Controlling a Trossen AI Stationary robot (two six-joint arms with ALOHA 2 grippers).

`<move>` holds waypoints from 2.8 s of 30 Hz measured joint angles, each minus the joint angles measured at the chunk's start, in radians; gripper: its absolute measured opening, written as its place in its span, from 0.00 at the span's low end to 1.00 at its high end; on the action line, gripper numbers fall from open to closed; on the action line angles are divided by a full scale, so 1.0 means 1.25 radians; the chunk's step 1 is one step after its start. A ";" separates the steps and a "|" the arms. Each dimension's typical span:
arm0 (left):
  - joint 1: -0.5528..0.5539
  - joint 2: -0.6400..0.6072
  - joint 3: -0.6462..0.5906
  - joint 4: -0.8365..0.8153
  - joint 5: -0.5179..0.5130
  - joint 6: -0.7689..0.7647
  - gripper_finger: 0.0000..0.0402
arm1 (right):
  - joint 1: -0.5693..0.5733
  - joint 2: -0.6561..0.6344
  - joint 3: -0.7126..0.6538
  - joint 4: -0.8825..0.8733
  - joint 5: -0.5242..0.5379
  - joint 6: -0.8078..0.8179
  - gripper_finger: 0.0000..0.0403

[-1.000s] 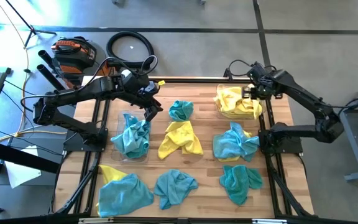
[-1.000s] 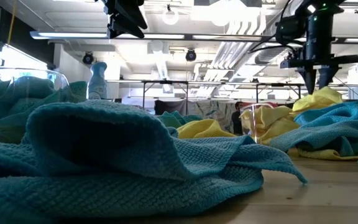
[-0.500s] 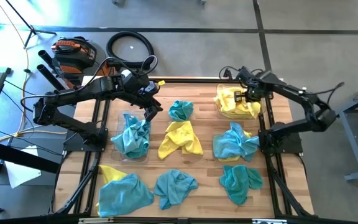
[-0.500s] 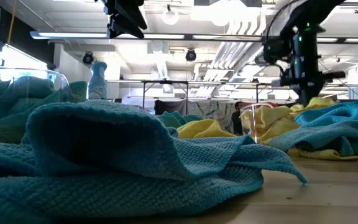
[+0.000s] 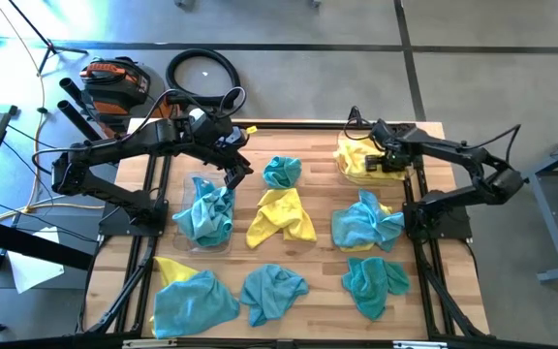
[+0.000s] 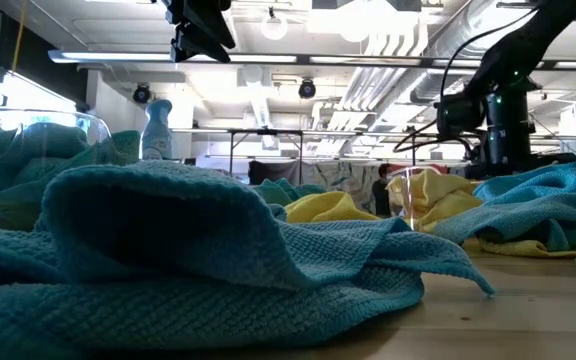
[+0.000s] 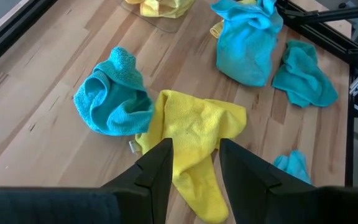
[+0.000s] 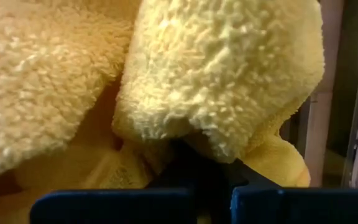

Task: Sort microfiber towel by color & place in baskets
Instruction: Put the yellow microfiber cloth into the right transparent bin, then put the blue microfiber cloth into the left transparent bin

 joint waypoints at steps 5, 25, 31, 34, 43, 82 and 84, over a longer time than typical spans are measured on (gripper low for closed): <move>0.000 0.000 0.000 0.000 0.000 0.000 0.30 | 0.001 -0.009 0.026 -0.012 -0.004 -0.023 0.03; 0.000 0.000 0.000 0.000 0.000 0.099 0.30 | 0.095 -0.261 0.226 -0.240 -0.009 0.072 0.29; 0.000 0.000 0.000 0.000 0.000 0.293 0.30 | 0.316 -0.363 0.226 -0.231 0.056 0.198 0.12; 0.000 0.001 0.000 0.000 -0.001 0.379 0.30 | 0.459 -0.375 0.226 -0.180 0.113 0.223 0.02; -0.001 0.002 0.000 0.002 -0.014 0.360 0.30 | 0.763 -0.298 0.226 -0.022 0.202 0.042 0.00; -0.548 0.150 0.001 0.202 -0.285 -0.120 0.22 | 1.192 -0.228 0.226 0.010 0.243 0.037 0.00; -0.568 0.184 0.001 0.200 -0.305 -0.146 0.22 | 1.201 -0.228 0.226 0.009 0.243 0.038 0.00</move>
